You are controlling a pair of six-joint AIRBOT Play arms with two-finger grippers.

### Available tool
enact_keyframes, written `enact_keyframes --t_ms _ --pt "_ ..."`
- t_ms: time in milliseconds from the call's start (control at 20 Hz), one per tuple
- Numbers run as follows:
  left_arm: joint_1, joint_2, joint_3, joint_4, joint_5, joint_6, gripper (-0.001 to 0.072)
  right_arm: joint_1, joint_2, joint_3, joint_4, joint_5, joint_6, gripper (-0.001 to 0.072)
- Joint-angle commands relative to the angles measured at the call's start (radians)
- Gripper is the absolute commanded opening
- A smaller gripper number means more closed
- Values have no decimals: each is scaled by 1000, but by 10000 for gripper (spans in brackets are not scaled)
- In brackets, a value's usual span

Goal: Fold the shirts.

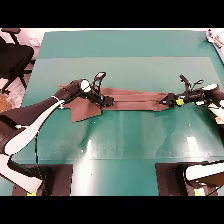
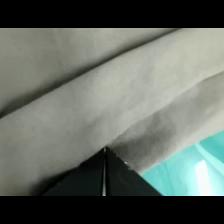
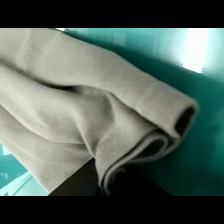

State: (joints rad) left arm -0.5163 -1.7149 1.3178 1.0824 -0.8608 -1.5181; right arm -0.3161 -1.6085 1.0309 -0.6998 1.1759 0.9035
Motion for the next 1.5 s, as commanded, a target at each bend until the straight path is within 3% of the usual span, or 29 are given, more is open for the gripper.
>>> enact_keyframes --t_ms 0,450,750,950,1200,1450 --pt "-6 -1 -1 -24 -6 0 25 10 45 11 58 55 -16 15" --pt "-208 -2 -1 -24 174 -21 25 -8 349 205 56 293 42 15" --pt "-262 -24 0 -93 244 -23 24 89 410 288 216 304 66 15" --pt "-277 -48 6 -174 274 -18 25 257 409 290 221 244 85 15" --pt "-278 -55 43 -174 248 -18 25 519 383 290 219 60 123 16" --pt "-260 -52 51 -130 144 21 25 658 282 290 206 27 130 15"
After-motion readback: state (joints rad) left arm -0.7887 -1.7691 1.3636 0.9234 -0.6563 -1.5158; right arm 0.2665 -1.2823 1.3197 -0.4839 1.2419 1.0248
